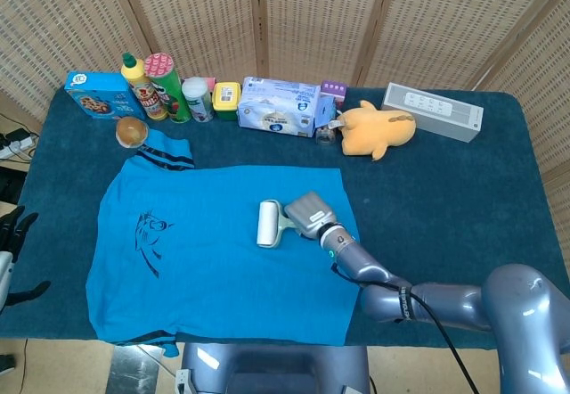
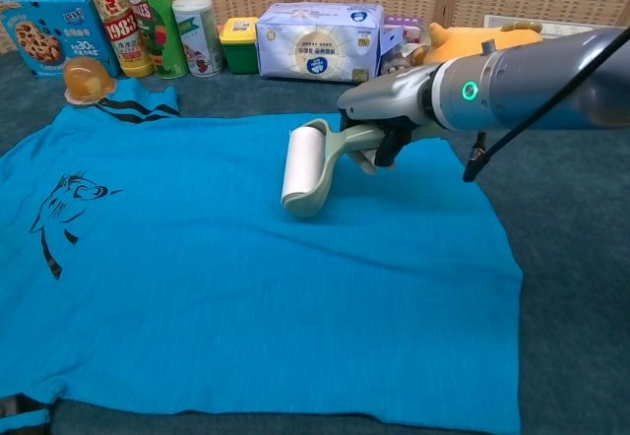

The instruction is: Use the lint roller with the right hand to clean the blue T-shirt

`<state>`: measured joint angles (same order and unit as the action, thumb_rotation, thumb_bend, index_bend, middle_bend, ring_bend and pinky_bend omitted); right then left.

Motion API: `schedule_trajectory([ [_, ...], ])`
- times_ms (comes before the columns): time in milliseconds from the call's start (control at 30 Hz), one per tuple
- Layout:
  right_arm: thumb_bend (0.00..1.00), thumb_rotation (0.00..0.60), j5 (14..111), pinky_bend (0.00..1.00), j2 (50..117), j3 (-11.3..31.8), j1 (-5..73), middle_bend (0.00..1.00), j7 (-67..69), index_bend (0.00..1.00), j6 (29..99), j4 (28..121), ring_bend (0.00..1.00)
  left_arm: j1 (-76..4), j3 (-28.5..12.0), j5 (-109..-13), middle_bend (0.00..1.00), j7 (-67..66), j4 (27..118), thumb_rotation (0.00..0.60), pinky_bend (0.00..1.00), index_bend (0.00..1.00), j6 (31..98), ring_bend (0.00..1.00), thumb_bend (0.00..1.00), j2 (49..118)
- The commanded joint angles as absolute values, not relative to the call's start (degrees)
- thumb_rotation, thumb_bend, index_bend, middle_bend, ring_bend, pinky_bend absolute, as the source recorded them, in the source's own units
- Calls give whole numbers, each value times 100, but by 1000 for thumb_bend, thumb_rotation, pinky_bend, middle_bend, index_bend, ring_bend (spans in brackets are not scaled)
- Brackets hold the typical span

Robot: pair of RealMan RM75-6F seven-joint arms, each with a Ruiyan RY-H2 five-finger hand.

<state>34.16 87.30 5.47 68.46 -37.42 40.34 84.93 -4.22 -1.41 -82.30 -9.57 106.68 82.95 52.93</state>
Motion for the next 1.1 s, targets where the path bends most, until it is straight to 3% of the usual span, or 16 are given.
schedule_trajectory([
  [33,1000,600,3362,1000,8660,450,6865,706,-3770,667,4086,8536,909,-431,-132,-8243,0,-987,10668,600,90,0,8279,0,115,5303],
  [267,1000,600,2994,1000,8658,246,7142,706,-4060,669,4092,8643,910,-453,-126,-8205,0,-1151,10696,600,90,0,8243,0,116,5355],
  [667,1000,600,1168,1000,8523,-459,8106,709,-4986,672,3974,8722,910,-471,-138,-8127,0,-1226,10708,600,90,0,8215,0,116,5370],
  [1100,1000,600,1557,1000,7922,-1005,7934,709,-4760,674,4061,9003,910,-477,-128,-8113,0,-1353,10737,600,90,0,8222,0,115,5412],
])
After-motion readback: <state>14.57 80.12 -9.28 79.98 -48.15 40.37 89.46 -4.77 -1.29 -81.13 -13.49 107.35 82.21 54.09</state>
